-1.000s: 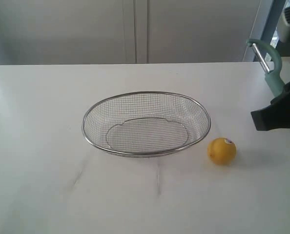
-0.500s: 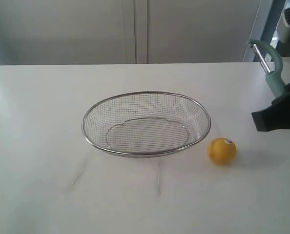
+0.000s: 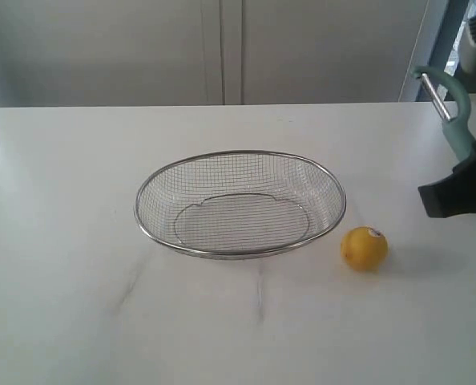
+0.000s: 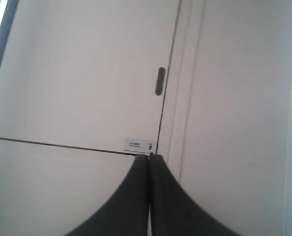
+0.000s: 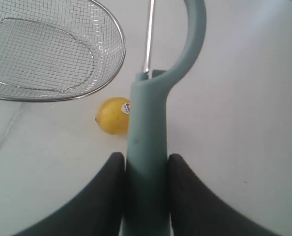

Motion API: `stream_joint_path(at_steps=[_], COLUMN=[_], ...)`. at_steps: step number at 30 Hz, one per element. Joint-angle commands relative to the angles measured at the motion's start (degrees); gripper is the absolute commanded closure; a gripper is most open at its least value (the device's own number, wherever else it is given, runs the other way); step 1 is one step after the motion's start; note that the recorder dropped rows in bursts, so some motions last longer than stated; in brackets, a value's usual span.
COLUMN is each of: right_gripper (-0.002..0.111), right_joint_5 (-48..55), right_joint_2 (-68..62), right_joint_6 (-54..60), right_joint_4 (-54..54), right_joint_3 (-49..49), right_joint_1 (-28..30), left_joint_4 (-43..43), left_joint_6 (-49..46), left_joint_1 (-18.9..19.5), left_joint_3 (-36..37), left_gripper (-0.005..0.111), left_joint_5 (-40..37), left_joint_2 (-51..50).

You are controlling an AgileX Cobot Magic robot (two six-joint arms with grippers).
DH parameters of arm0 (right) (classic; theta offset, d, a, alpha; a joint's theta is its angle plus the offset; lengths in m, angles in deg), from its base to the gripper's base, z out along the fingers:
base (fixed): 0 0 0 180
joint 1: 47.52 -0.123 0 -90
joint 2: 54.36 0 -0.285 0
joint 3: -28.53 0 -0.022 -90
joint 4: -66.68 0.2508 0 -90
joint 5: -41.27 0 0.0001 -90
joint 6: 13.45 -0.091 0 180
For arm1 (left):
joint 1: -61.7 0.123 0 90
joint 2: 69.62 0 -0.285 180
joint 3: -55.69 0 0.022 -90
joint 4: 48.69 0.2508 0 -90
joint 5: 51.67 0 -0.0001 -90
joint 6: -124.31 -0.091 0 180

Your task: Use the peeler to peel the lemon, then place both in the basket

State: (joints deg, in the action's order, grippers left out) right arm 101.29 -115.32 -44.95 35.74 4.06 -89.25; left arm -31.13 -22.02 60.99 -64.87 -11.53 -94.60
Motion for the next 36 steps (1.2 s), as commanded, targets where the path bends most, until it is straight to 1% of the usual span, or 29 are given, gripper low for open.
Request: stream_joint_path(at_steps=[1, 5, 10, 12, 14, 16, 21, 24, 26, 28, 30, 32, 34, 36], right_gripper=[0.108, 0.108, 0.108, 0.108, 0.108, 0.108, 0.108, 0.108, 0.108, 0.108, 0.108, 0.108, 0.108, 0.108], right_joint_5=[0.89, 2.23, 3.68, 3.68, 3.82, 3.94, 5.83, 6.11, 6.11, 6.11, 6.11, 6.11, 6.11, 6.11], right_joint_2=[0.40, 0.63, 2.47, 3.10, 3.75, 4.45, 4.84, 4.84, 4.84, 4.84, 4.84, 4.84, 4.84, 4.84], right_joint_6=[-0.28, -0.28, -0.28, -0.28, -0.28, -0.28, -0.28, -0.28, -0.28, -0.28, -0.28, -0.28, -0.28, -0.28], right_joint_4=[-1.02, -1.78, -2.67, -3.05, -3.55, -3.65, -5.32, -5.67, -5.79, -5.90, -5.90, -5.90, -5.90, -5.90], right_joint_3=[-0.21, -0.21, -0.21, -0.21, -0.21, -0.21, -0.21, -0.21, -0.21, -0.21, -0.21, -0.21, -0.21, -0.21], right_joint_1=[0.38, 0.38, 0.38, 0.38, 0.38, 0.38, 0.38, 0.38, 0.38, 0.38, 0.38, 0.38, 0.38, 0.38], left_joint_4=[16.04, 24.94, 29.02, 31.95, 34.50, 35.96, 42.70, 44.57, 45.14, 44.42, 40.51, 32.91, 23.37, 10.01], left_joint_6=[7.87, 14.10, 17.20, 19.87, 20.65, 20.65, 20.75, 19.91, 17.03, 12.65, 6.97, -2.22, -12.20, -24.45], left_joint_1=[-0.27, -0.64, -0.78, -1.75, -4.46, -8.81, -21.30, -28.46, -32.11, -34.86, -37.17, -38.85, -39.40, -39.40], left_joint_3=[-5.72, -9.83, -13.07, -14.46, -15.62, -16.76, -20.14, -22.53, -24.87, -27.27, -30.67, -34.78, -38.44, -41.61], left_gripper=[0.107, 0.107, 0.107, 0.107, 0.107, 0.107, 0.107, 0.107, 0.107, 0.107, 0.107, 0.107, 0.107, 0.107], left_joint_5=[5.51, 5.67, 10.12, 9.49, 6.83, 0.68, -20.68, -36.65, -47.73, -57.81, -67.33, -75.45, -79.66, -81.20], left_joint_2=[-7.93, -14.99, -23.40, -25.70, -27.98, -29.76, -34.02, -35.78, -36.79, -37.57, -38.35, -39.63, -40.97, -42.62])
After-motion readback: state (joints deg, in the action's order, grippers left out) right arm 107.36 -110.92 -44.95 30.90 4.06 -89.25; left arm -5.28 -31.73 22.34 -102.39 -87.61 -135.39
